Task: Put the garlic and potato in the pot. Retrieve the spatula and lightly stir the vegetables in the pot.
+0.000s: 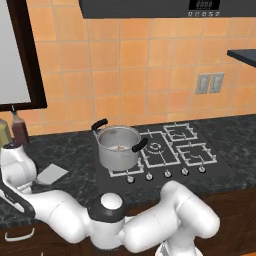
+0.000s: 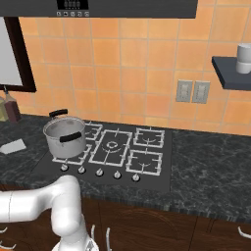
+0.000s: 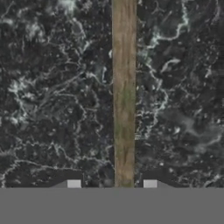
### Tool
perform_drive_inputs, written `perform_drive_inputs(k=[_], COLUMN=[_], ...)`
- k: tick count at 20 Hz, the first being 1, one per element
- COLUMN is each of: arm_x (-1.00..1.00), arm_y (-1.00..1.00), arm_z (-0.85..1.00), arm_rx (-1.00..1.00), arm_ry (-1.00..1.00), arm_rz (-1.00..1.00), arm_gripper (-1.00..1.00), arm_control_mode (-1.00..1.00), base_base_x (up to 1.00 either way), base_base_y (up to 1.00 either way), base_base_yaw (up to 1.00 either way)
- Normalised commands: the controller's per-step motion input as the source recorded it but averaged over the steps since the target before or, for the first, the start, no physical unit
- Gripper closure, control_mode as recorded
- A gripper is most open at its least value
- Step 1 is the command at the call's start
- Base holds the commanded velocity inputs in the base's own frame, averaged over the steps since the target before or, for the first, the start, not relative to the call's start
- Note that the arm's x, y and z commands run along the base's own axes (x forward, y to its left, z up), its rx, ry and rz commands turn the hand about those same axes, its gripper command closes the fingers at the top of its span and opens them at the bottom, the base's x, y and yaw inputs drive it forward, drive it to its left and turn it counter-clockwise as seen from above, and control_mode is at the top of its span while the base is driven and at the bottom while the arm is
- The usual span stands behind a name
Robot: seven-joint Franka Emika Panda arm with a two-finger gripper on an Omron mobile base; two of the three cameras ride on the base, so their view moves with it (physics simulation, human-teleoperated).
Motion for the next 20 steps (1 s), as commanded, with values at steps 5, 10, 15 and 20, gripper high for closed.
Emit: perform_drive_inputs(k=[5, 10, 15, 20], arm_x=[-0.33, -0.18, -0.58, -0.54], arm_y=[-0.16, -0.44, -0.41, -0.81], arm_z=[0.51, 0.61, 1.0, 1.0], arm_rx=[0.0, 0.0, 0.2, 0.46], arm_ry=[0.0, -0.03, -0.14, -0.16], arm_rz=[0.0, -0.02, 0.0, 0.0], arm_gripper=[1.0, 1.0, 1.0, 1.0], arm_control_mode=[-1.0, -1.0, -1.0, -1.0], base_base_x=[0.0, 0.0, 0.0, 0.0], base_base_y=[0.0, 0.0, 0.0, 0.0], base_base_yaw=[0.0, 0.0, 0.0, 0.0])
